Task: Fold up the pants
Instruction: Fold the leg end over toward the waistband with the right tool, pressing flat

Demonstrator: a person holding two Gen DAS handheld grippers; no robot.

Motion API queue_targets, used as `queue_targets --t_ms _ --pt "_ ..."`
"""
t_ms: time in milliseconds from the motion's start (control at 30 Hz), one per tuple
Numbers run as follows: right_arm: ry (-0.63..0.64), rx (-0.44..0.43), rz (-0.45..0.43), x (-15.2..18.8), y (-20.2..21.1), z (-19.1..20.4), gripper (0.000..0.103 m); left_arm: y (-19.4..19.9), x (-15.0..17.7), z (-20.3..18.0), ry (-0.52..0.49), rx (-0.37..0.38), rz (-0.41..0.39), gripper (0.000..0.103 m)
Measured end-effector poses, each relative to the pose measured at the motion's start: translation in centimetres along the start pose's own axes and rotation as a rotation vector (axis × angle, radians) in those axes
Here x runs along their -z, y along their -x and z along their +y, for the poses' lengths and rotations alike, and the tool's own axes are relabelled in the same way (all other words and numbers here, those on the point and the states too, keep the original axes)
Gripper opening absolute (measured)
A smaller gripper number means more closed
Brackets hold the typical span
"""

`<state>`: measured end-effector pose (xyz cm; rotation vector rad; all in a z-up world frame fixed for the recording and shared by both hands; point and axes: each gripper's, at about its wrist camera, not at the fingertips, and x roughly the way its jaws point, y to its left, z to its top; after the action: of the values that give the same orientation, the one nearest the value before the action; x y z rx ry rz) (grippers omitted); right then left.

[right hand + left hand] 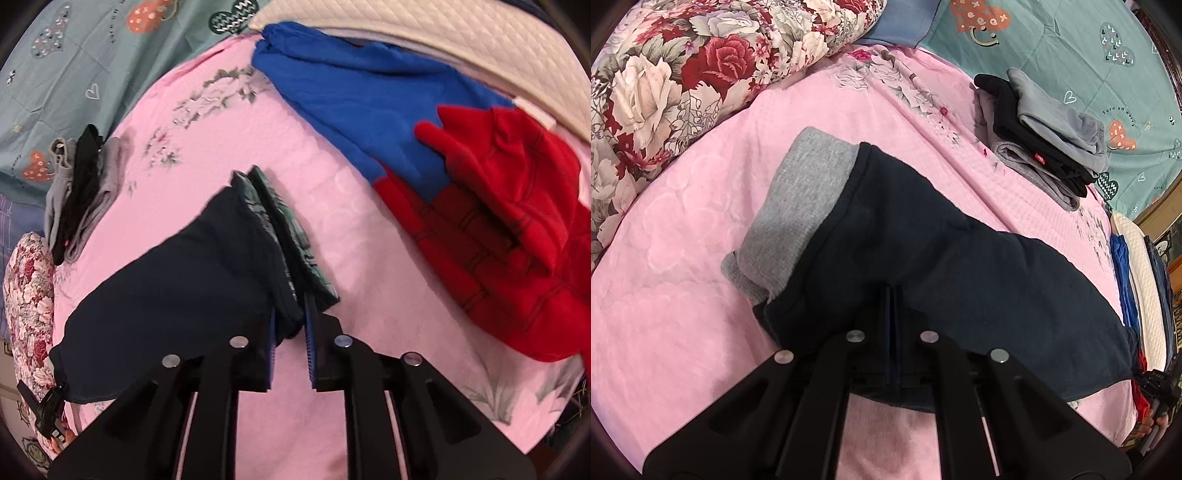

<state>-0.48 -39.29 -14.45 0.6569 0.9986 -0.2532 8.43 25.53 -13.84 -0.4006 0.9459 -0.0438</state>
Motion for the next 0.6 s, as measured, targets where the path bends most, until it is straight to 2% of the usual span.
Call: queue_targets --t_ms 33,67,100,133,200,233,300,333,433,500,533,567,600 --pt "0.014 0.016 0.002 0.0 0.3 0.3 0.02 0.0 0.0 0.0 0.0 0.001 0.001 0.004" --pt "0.037 0.067 -0.015 -0.1 1.0 0.9 0.027 0.1 0.0 0.1 0.006 0.009 0.005 0.004" --pt "0.061 0.125 -0.049 -0.2 1.7 1.4 0.039 0.3 0.0 0.2 0.011 0.016 0.003 0.004" --pt "0.104 0.212 -0.118 -0.3 2.9 2.4 0.043 0.6 0.2 0.2 0.009 0.017 -0.004 0.004" --pt "0.172 0.284 -0.201 -0.4 4.4 4.3 0.044 1.5 0.7 -0.4 -0.012 0.007 -0.026 0.005" --pt "0.206 0.278 -0.219 -0.6 4.9 5.6 0.044 1.8 0.8 -0.7 -0.018 0.004 -0.029 0.006" --pt "0.283 0.201 -0.196 -0.7 4.8 9.0 0.044 2.4 1.1 -2.0 -0.038 0.043 -0.03 0.013" --pt "0.354 0.135 -0.151 -0.6 3.9 11.9 0.044 2.8 1.2 -3.0 -0.053 0.092 -0.029 0.017" --pt "0.546 -0.061 0.012 0.7 0.2 20.2 0.044 2.6 1.1 -7.2 -0.114 0.171 -0.006 0.047" --pt "0.653 -0.187 0.144 1.8 -3.0 26.5 0.044 1.3 1.0 -9.5 -0.166 0.165 0.03 0.048" --pt "0.696 -0.215 0.173 2.3 -4.1 28.8 0.044 0.4 1.0 -10.3 -0.188 0.158 0.054 0.043" --pt "0.758 -0.233 0.195 2.9 -5.4 31.5 0.044 -1.1 1.2 -11.0 -0.21 0.141 0.099 0.029" --pt "0.831 -0.238 0.215 3.7 -7.0 34.6 0.044 -2.2 1.4 -11.1 -0.216 0.122 0.136 0.022"
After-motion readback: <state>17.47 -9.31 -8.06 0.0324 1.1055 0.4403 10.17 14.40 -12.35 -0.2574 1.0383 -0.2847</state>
